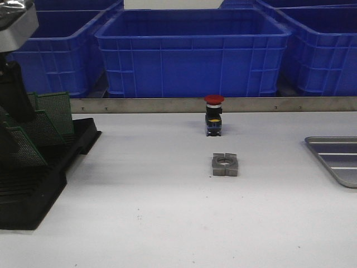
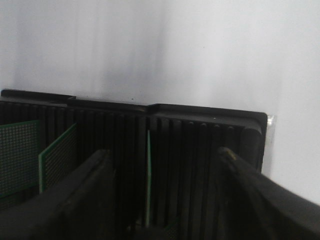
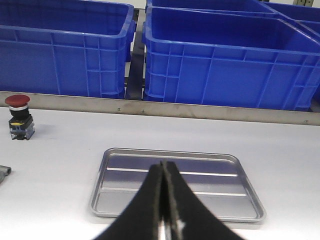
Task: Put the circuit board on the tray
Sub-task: 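Lift the green board out of the rack with the left gripper toward center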
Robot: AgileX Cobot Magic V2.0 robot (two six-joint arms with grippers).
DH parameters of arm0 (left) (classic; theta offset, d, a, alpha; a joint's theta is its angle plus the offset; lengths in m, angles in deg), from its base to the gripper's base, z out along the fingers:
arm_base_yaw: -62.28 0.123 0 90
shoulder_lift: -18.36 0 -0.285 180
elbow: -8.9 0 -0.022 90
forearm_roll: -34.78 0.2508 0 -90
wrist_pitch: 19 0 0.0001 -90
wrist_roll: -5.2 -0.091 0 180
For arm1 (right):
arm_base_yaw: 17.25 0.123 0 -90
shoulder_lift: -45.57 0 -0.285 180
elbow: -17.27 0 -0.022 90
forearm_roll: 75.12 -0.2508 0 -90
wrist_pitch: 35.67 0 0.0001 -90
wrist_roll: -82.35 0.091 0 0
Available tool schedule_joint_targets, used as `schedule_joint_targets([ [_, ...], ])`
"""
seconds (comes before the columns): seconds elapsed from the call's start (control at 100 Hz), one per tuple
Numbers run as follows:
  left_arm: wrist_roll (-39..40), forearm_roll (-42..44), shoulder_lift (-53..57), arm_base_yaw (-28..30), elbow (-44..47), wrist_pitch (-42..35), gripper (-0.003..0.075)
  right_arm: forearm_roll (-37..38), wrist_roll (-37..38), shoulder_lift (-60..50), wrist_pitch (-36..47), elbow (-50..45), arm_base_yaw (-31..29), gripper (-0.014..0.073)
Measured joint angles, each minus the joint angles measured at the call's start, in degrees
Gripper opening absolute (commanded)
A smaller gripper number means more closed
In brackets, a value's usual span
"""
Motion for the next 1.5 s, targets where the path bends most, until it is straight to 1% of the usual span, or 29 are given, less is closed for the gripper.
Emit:
schedule_joint_targets([
  [0.12,0.22,0.0,-2.01,0.0,0.0,-0.32,0.0417,0.0,0.0,0.0,0.0,0.0,0.0,-0.0061],
  [0.19,0.35,0.0,-2.8,0.0,0.0,-1.09,0.0379,0.0,0.0,0.0,0.0,0.0,0.0,-0.0061],
  [0.26,0.45,0.0,-3.2,0.0,0.0,-2.37,0.0293,0.0,0.0,0.0,0.0,0.0,0.0,-0.0061],
  [0.38,0.57,0.0,-3.32,0.0,-0.03,-4.0,0.0085,0.0,0.0,0.0,0.0,0.0,0.0,-0.0061],
  [0.45,0.57,0.0,-3.32,0.0,-0.03,-4.24,-0.0017,0.0,0.0,0.0,0.0,0.0,0.0,-0.0061],
  [0.46,0.57,0.0,-3.32,0.0,-0.03,-4.35,-0.0022,0.0,0.0,0.0,0.0,0.0,0.0,-0.0061],
  [0.71,0.64,0.0,-3.08,0.0,-0.66,-3.42,-0.002,0.0,0.0,0.0,0.0,0.0,0.0,-0.0061],
  [0.97,0.64,0.0,1.07,-0.9,-4.56,7.85,-0.002,0.0,0.0,0.0,0.0,0.0,0.0,-0.0061],
  [1.05,0.64,-0.65,2.54,-2.25,-5.12,9.43,-0.002,0.0,0.0,0.0,0.0,0.0,0.0,-0.0061],
  [1.31,0.64,-10.93,3.56,-9.3,-5.26,10.24,-0.002,0.0,0.0,0.0,0.0,0.0,0.0,-0.0061],
  [1.5,0.64,-20.85,3.56,-14.48,-5.26,9.77,-0.002,0.0,0.0,0.0,0.0,0.0,0.0,-0.0061],
])
